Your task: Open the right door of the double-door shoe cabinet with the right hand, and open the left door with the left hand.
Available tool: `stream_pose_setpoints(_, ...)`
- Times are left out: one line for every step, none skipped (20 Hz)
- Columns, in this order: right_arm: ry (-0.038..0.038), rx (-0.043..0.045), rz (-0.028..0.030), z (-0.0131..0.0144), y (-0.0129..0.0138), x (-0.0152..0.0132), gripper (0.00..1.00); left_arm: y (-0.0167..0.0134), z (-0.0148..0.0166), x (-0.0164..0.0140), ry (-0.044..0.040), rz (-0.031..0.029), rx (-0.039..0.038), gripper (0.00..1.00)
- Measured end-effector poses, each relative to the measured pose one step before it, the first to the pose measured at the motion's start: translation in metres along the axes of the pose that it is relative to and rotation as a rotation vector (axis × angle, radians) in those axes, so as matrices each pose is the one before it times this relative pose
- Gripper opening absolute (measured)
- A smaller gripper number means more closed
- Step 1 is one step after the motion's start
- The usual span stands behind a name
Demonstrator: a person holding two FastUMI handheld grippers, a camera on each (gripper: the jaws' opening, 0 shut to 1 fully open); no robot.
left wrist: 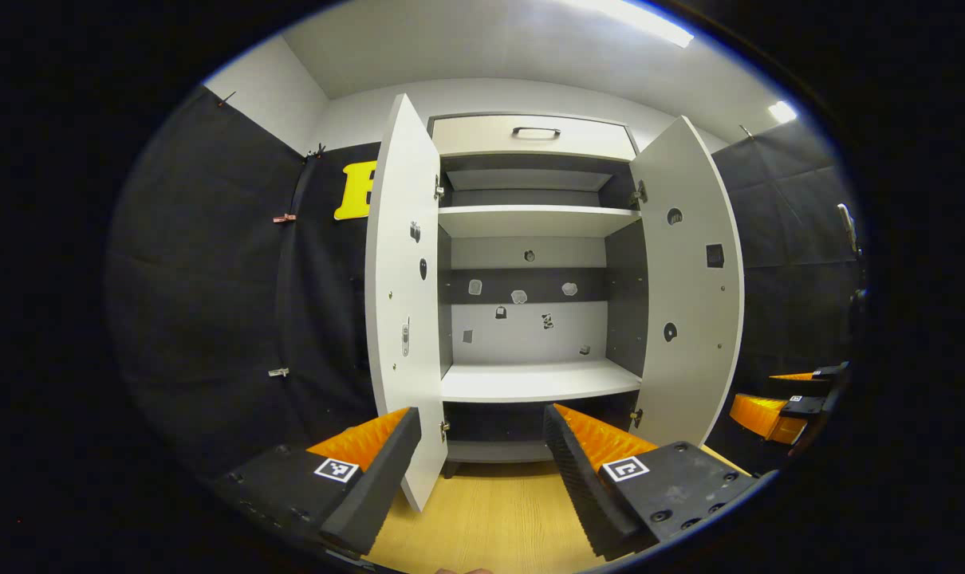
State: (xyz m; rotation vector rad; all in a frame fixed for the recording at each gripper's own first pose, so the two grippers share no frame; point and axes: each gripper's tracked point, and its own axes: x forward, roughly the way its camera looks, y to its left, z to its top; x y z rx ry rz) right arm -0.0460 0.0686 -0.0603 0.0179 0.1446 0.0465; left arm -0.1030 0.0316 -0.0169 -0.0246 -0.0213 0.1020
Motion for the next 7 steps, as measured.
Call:
stream_pose_setpoints(0.00711,0.00358,-0.00405,-0.00383,0.00181,-0.00084,0.98,0.00276,-0.00253,0.0004,0.004,-0.00099,-0.00166,0.95)
stream_pose_setpoints(0.00715,0.00463,-0.00302,-0.00267,0.0023,-0.00119,0.98,0.00313,-0.00079,-0.00042,0.0009,-0.00149,-0.00212,0.95)
stream_pose_setpoints(0.00021,0.0026,-0.00426,-0.00168,0.00201,-0.00191,0.98,0.00203,-0.00077,-0.00059,-0.00047,-0.0064,-0.0014,0.95)
stream_pose_setpoints(-0.00484,-0.00051,-0.0067,-0.00027,0.00117,-0.00113,0.99,0.00262,0.00008,-0.00059,-0.00564,-0.00464,0.00054,0.95)
stream_pose_setpoints(-0.00492,-0.00136,-0.00604,-0.00046,0.00137,-0.00032,0.99,0.00289,-0.0003,0.00088,-0.00467,-0.00535,0.00213,0.95)
stream_pose_setpoints(-0.0034,-0.00149,-0.00328,-0.00107,0.0023,0.0005,0.98,0.00193,-0.00162,0.00122,0.00021,-0.00746,0.00273,0.95)
stream_pose_setpoints(-0.00065,-0.00161,-0.00291,-0.00165,0.00264,0.00145,0.98,0.00168,-0.00323,0.00078,0.00383,-0.00457,0.00067,0.95)
